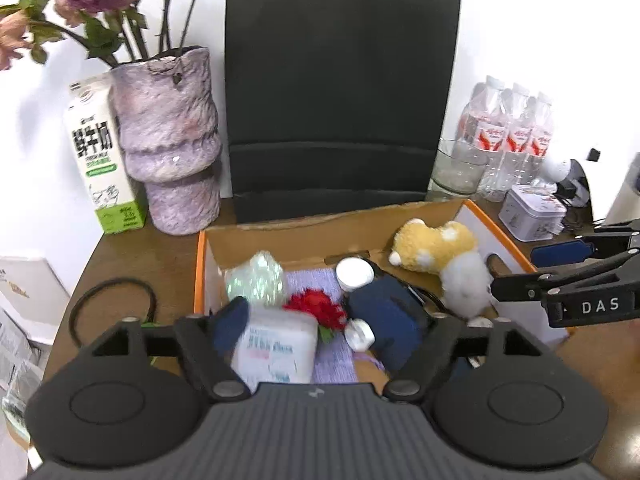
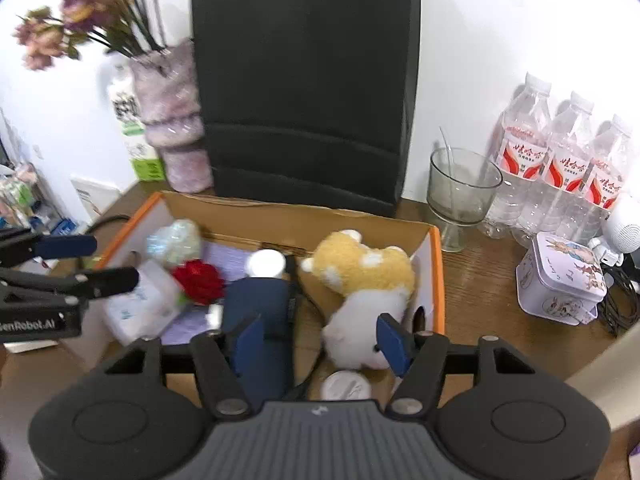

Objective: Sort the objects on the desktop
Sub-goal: 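Carry the puck and oval piece into the box and open both grippers, then withdraw both open grippers from the box, then grasp the white cube charger with the right gripper while the left grasps the braided cable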

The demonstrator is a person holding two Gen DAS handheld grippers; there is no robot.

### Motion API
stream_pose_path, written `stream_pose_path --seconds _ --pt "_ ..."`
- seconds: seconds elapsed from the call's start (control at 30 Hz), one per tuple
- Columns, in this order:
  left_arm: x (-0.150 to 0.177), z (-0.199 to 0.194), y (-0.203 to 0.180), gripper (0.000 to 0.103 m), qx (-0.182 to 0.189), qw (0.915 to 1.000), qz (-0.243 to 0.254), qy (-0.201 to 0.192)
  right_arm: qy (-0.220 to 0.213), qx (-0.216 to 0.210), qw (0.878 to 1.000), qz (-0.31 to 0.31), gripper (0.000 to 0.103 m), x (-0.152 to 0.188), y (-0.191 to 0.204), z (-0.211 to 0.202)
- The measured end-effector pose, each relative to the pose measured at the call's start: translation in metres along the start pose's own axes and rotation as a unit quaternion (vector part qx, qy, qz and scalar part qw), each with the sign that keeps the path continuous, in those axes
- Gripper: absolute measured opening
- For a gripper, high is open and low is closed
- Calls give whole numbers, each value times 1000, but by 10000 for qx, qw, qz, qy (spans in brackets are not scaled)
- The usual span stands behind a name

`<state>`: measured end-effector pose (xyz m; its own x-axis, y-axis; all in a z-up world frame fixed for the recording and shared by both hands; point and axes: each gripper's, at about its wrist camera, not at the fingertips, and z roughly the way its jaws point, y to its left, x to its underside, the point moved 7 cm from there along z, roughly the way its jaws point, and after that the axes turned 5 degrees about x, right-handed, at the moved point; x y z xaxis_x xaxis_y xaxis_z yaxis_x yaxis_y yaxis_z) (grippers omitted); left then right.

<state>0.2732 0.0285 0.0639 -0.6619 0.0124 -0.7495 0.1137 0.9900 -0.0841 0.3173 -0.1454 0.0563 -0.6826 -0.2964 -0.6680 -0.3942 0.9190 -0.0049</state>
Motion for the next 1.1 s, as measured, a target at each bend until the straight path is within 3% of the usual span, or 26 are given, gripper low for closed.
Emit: stream_pose_path --seconds 0.17,0.33,0.47,0.67,0.83,0.97,1.1 --pt "43 -32 -6 99 -65 9994 -339 -14 -495 -93 9984 264 71 31 7 -40" --pt "116 -77 -18 103 -150 9983 -515 -240 -1089 309 9934 158 84 104 22 -80" --pt "179 -105 -32 103 -224 9974 -613 -291 -1129 408 9925 209 84 173 37 -96" --pt "242 -144 -47 103 -656 9945 -472 -667 -1214 503 9904 438 85 257 56 -122" --pt "269 -154 -52 103 -596 9944 -459 -741 -1435 428 9877 446 91 295 70 -149" --pt "275 -154 -56 103 -749 9939 -327 -741 -1401 73 9868 805 91 307 73 -154" --pt "278 -157 -57 103 -746 9937 -318 -772 -1552 75 9834 940 91 308 69 -159"
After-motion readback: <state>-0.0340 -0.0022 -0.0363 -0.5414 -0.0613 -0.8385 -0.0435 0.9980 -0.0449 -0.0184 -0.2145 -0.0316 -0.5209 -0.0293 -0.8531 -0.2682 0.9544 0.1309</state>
